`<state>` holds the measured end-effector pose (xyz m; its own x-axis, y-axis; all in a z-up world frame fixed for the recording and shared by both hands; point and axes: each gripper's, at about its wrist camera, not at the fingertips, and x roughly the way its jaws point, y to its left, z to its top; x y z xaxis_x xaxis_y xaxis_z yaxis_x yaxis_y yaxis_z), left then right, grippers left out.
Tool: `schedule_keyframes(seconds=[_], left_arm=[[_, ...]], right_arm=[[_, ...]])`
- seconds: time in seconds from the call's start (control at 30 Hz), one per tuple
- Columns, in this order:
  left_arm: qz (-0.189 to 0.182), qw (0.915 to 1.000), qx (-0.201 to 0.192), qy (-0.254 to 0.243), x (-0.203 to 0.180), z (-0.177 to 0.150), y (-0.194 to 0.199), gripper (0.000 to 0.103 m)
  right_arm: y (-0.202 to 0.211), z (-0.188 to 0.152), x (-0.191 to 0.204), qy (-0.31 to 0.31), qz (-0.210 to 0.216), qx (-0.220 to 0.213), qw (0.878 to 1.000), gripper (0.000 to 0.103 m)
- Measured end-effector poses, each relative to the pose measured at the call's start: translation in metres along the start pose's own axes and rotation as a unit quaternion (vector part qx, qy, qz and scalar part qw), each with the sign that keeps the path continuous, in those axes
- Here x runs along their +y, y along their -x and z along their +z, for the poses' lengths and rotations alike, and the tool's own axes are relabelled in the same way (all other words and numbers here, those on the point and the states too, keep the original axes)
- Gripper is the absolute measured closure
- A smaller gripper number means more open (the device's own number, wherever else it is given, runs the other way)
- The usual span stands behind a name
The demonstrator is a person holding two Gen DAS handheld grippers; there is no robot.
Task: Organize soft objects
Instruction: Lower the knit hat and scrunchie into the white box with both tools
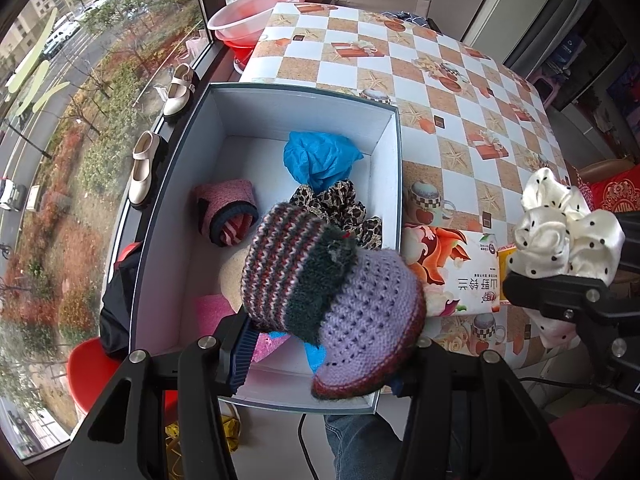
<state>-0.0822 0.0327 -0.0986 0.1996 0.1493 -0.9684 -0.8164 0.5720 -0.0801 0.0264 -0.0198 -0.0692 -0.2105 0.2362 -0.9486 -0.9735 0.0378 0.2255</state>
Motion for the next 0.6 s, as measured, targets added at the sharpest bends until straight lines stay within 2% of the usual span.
schedule_keyframes(seconds=[0.33,0.6], left_arm=[[0.006,0.9997,0.003,0.025,0.010,-0.001,-0.001,0.047],[0.031,0.9980,0.001,0.055,0.032,0.002,-0.005,0.047]], right_arm=[[-0.003,0.004,0.002,0.011,0.000,0.002,1.000,0.080],[-0.011,0.021,0.011,0.030,0.003,-0.002,1.000,0.080]])
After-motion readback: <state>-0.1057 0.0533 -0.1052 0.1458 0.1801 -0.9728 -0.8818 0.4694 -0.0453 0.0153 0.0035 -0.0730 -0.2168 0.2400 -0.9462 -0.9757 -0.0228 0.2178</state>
